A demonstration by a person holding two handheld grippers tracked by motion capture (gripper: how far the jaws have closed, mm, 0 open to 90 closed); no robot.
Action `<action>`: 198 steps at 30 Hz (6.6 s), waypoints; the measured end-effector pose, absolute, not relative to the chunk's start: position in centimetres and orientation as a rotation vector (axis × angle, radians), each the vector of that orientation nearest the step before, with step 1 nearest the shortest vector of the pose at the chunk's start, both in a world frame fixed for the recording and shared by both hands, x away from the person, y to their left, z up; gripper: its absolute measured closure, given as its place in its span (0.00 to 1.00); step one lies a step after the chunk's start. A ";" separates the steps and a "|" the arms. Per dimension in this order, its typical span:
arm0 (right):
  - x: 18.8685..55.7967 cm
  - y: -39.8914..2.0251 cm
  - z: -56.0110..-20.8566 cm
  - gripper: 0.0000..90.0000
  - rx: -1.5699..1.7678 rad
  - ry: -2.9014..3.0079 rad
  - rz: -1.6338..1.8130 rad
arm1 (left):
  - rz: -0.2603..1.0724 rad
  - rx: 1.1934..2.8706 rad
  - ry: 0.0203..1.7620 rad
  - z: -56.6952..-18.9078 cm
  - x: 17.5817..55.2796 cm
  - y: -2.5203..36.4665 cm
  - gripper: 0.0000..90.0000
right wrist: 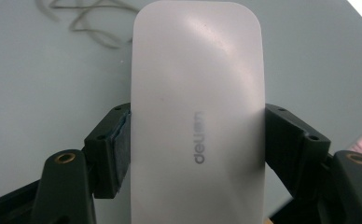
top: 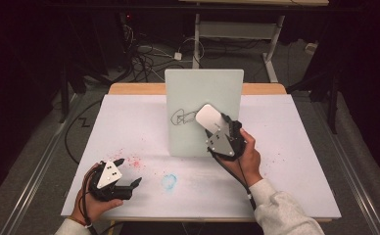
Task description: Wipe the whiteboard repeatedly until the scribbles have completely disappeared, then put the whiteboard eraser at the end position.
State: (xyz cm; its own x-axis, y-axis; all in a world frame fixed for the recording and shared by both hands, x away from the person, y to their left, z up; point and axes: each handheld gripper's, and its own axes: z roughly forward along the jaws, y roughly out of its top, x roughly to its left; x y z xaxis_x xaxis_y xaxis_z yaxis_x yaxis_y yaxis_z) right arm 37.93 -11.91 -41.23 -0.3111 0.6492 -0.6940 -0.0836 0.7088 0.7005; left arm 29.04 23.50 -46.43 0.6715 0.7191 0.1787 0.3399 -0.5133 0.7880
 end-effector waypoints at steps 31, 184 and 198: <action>37.7 -4.6 -41.8 0.35 0.368 1.829 0.769 | 0.633 2.105 0.788 -45.9 28.7 24.9 0.17; 36.2 -15.4 -37.9 0.35 0.556 1.790 0.902 | 0.680 2.155 0.772 -47.1 27.2 24.6 0.19; 35.5 -16.6 -37.3 0.35 0.574 1.837 0.952 | 0.679 2.161 0.769 -47.1 27.3 24.4 0.19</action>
State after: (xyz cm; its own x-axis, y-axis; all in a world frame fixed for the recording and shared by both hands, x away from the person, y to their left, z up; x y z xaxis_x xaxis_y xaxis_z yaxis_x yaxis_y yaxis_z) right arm 35.53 -16.64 -37.34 -0.4344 0.7252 -0.5343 -0.0186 0.5858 0.8102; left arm 27.33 24.42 -47.15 0.6813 0.6966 0.2247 0.3099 -0.5527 0.7737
